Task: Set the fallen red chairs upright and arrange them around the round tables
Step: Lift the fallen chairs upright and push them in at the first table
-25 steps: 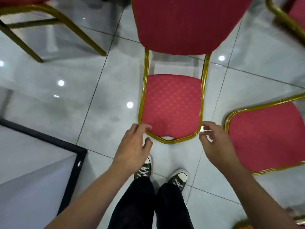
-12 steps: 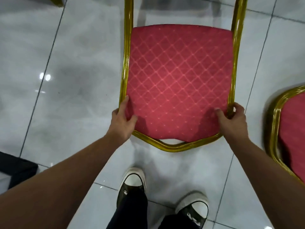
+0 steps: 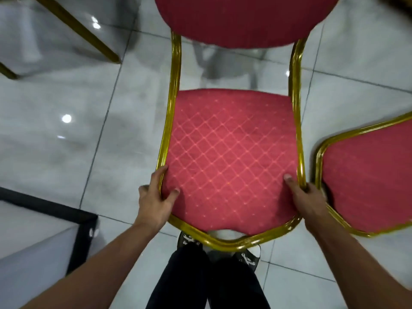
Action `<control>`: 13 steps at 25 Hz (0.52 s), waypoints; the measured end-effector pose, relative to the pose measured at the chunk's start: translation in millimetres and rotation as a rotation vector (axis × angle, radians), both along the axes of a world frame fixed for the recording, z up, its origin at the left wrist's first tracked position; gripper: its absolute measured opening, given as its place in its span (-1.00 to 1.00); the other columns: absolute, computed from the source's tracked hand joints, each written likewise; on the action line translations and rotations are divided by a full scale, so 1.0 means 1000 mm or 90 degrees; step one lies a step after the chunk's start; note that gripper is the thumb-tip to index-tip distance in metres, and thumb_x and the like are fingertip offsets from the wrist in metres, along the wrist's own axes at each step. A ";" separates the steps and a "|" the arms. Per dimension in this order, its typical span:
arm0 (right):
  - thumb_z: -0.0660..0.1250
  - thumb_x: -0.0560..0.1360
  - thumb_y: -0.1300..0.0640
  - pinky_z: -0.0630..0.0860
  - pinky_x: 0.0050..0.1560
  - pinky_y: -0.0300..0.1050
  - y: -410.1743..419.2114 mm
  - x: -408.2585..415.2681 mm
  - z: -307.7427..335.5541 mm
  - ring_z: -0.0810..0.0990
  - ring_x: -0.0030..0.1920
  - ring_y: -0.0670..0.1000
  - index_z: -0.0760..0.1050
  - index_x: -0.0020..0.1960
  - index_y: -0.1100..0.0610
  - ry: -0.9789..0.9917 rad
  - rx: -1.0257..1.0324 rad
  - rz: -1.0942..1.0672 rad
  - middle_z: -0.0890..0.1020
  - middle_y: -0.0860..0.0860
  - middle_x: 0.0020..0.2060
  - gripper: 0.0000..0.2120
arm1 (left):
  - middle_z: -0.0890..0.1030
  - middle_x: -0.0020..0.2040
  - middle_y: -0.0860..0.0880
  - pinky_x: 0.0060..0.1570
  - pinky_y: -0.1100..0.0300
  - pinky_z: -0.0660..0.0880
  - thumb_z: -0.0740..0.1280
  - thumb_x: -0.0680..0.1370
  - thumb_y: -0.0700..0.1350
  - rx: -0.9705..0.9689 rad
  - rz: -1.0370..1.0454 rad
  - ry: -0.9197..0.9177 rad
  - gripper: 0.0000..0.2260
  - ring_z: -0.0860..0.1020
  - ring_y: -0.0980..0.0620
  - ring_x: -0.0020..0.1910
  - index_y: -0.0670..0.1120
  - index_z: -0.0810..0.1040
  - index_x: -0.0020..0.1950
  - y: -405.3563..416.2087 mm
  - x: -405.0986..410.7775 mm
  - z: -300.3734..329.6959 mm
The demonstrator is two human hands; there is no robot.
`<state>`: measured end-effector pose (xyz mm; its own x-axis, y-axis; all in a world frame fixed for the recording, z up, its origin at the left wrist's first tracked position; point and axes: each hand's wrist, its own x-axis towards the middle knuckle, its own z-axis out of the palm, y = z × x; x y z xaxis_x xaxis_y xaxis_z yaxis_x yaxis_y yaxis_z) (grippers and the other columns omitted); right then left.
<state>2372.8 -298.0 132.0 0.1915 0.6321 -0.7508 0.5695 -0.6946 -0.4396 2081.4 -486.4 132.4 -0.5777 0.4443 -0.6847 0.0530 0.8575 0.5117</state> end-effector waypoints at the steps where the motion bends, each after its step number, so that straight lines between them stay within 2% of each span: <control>1: 0.41 0.50 -0.18 0.41 0.03 -0.07 -0.010 0.000 0.041 0.52 0.01 0.08 0.52 0.30 0.20 0.007 0.000 0.010 0.58 0.09 0.09 -0.44 | 0.32 0.18 -0.13 0.36 -0.13 0.42 0.37 0.55 0.10 -0.012 0.001 0.029 -0.44 0.46 -0.21 0.13 0.42 0.20 0.45 -0.006 0.005 0.040; 3: 0.41 0.52 -0.13 0.38 0.03 -0.08 -0.024 0.000 0.122 0.50 -0.01 0.08 0.55 0.26 0.22 0.017 -0.016 0.035 0.60 0.12 0.09 -0.51 | 0.30 0.14 -0.13 0.36 -0.14 0.41 0.33 0.57 0.11 -0.055 -0.017 0.085 -0.45 0.44 -0.28 0.18 0.38 0.18 0.49 -0.012 0.012 0.125; 6: 0.42 0.52 -0.12 0.47 0.14 0.02 -0.035 -0.001 0.242 0.57 0.07 0.18 0.56 0.26 0.24 0.028 -0.032 0.033 0.63 0.17 0.09 -0.51 | 0.32 0.17 -0.21 0.35 -0.13 0.39 0.29 0.58 0.16 -0.146 -0.047 0.120 -0.46 0.41 -0.36 0.22 0.32 0.18 0.53 -0.011 0.010 0.248; 9: 0.46 0.48 -0.15 0.55 0.16 0.10 -0.028 0.001 0.324 0.64 0.06 0.23 0.62 0.16 0.30 0.003 -0.019 0.042 0.67 0.24 0.05 -0.48 | 0.40 0.26 -0.28 0.34 -0.06 0.31 0.25 0.60 0.19 -0.232 -0.109 0.137 -0.48 0.38 -0.32 0.26 0.21 0.22 0.54 0.000 0.000 0.347; 11: 0.51 0.40 -0.19 0.57 0.15 0.12 -0.016 0.002 0.371 0.66 0.06 0.25 0.62 0.14 0.34 -0.001 -0.017 0.034 0.68 0.25 0.04 -0.38 | 0.49 0.30 -0.22 0.35 -0.05 0.29 0.24 0.61 0.19 -0.244 -0.154 0.160 -0.53 0.35 -0.27 0.33 0.13 0.31 0.50 0.011 -0.005 0.408; 13: 0.55 0.32 -0.16 0.60 0.12 0.11 0.004 0.000 0.409 0.67 0.04 0.24 0.61 0.10 0.30 0.011 -0.002 0.010 0.68 0.21 0.02 -0.40 | 0.54 0.29 -0.15 0.35 -0.06 0.30 0.27 0.61 0.17 -0.224 -0.147 0.181 -0.60 0.37 -0.23 0.35 0.08 0.43 0.41 0.025 -0.010 0.457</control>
